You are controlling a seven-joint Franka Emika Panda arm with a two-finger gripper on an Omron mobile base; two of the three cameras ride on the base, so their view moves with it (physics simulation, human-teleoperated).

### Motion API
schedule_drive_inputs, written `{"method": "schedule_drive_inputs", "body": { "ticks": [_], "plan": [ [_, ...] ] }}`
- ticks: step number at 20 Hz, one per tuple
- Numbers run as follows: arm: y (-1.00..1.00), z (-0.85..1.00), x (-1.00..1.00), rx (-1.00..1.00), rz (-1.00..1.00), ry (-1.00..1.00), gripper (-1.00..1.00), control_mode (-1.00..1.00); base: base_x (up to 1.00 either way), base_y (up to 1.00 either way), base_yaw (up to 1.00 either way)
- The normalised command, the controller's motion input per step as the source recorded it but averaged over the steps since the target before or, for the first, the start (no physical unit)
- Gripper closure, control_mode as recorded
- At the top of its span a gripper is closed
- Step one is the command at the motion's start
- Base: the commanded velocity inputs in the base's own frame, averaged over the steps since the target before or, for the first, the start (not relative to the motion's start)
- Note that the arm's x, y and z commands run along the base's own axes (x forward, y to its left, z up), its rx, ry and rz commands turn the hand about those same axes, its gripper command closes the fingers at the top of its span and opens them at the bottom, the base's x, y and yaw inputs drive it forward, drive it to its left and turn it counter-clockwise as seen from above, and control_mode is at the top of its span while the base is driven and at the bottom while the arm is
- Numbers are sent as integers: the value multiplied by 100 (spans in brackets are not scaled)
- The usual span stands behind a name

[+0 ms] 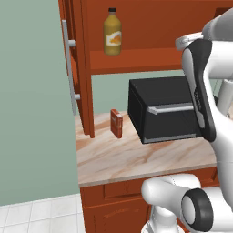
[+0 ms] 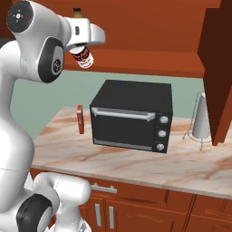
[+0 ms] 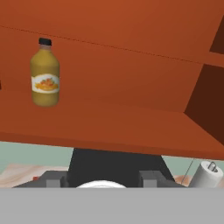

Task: Pick the canned food and canned food from the counter and place them in the cabinets closest to them.

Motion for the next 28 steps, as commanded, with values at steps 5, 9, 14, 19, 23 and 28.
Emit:
{"method": "schedule_drive_inputs", "body": {
  "ticks": [5,9,14,19,23,28],
  "plan": [
    [-2,0,4,6,1,4,100,-100,0,0,0],
    [0,0,0,1,0,0,100,-100,0,0,0],
    [0,0,14,0,0,0,100,-100,0,0,0],
    [0,0,28,0,0,1,100,-100,0,0,0],
    [0,0,35,0,0,4,100,-100,0,0,0],
    [0,-3,41,0,0,6,100,-100,0,0,0]
  ]
}}
